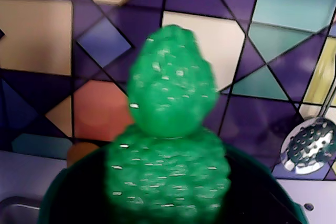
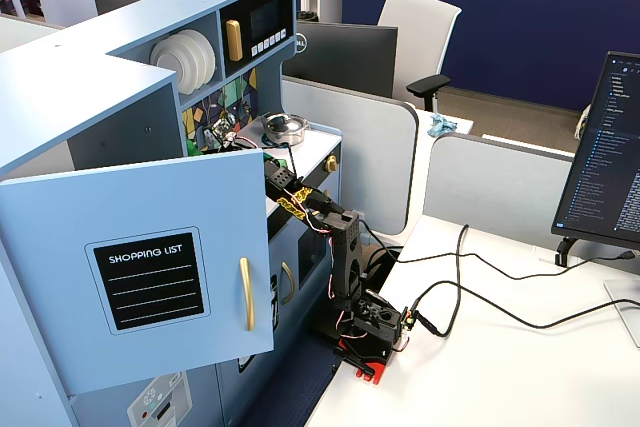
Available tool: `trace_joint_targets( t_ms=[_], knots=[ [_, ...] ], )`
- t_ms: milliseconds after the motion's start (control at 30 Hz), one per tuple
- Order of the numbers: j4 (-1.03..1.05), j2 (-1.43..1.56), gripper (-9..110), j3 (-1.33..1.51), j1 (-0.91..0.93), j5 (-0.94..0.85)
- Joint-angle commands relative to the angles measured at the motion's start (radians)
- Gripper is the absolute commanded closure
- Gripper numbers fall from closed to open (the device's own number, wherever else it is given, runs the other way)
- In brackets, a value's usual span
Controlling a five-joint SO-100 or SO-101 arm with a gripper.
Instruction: Pick up the green pineapple from the left cabinet and place it in the green recipient
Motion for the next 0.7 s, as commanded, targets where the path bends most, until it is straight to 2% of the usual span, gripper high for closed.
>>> trace_joint_targets(
  t_ms=[0, 333, 667],
  knots=[
    [-0.037, 0.025, 78, -0.051, -0.021, -0.014],
    [0.055, 0.288, 78, 0.104, -0.021, -0.021],
    [0.242, 0.831, 78, 0.535, -0.018, -0.058]
  ],
)
